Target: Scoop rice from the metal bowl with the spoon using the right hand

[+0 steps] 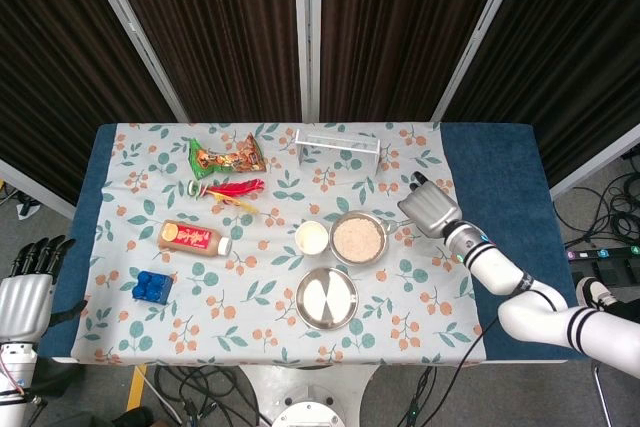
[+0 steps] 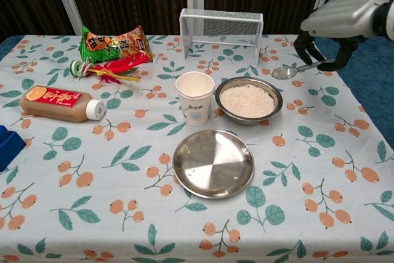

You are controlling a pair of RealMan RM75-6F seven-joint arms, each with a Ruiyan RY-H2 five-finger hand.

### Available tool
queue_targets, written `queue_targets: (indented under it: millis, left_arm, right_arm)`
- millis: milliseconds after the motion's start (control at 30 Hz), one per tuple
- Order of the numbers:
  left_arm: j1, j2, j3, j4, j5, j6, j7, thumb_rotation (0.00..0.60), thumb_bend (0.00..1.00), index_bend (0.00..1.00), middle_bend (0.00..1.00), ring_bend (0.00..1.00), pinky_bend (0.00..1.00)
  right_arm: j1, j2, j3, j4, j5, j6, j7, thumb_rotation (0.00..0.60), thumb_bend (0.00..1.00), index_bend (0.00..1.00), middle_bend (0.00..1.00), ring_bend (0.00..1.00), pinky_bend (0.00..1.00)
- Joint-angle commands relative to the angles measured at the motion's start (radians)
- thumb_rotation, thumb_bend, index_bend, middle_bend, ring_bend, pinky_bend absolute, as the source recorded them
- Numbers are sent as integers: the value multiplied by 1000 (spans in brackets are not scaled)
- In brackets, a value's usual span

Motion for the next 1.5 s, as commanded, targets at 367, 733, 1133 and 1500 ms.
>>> queue_targets:
  millis: [367,733,1133,1500]
  left_arm:
    - [5,0,2,2,7,9,-7,600,39,185,209,107,120]
    - [-2,-4,1,13,6,-5,-10,600,39,185,209,107,120]
    - [4,-14,6,27,3,-4,-26,600,39,185,209,108,120]
    - [1,-12,5,25,8,-6,-22,600,40,185,209,107,120]
  right_arm:
    - [234,-138,-134,91,270,-53,-310,600,359,594,566,262,101]
    - [326,-230,-226,132,416,9,-424,600,361,596,566,263,100]
    - [370,-261,-237,101,443,48,-407,600,360,598,567,268,98]
    - [298,-188,-255,56,365,87,-275,600,360,603,571,272,98]
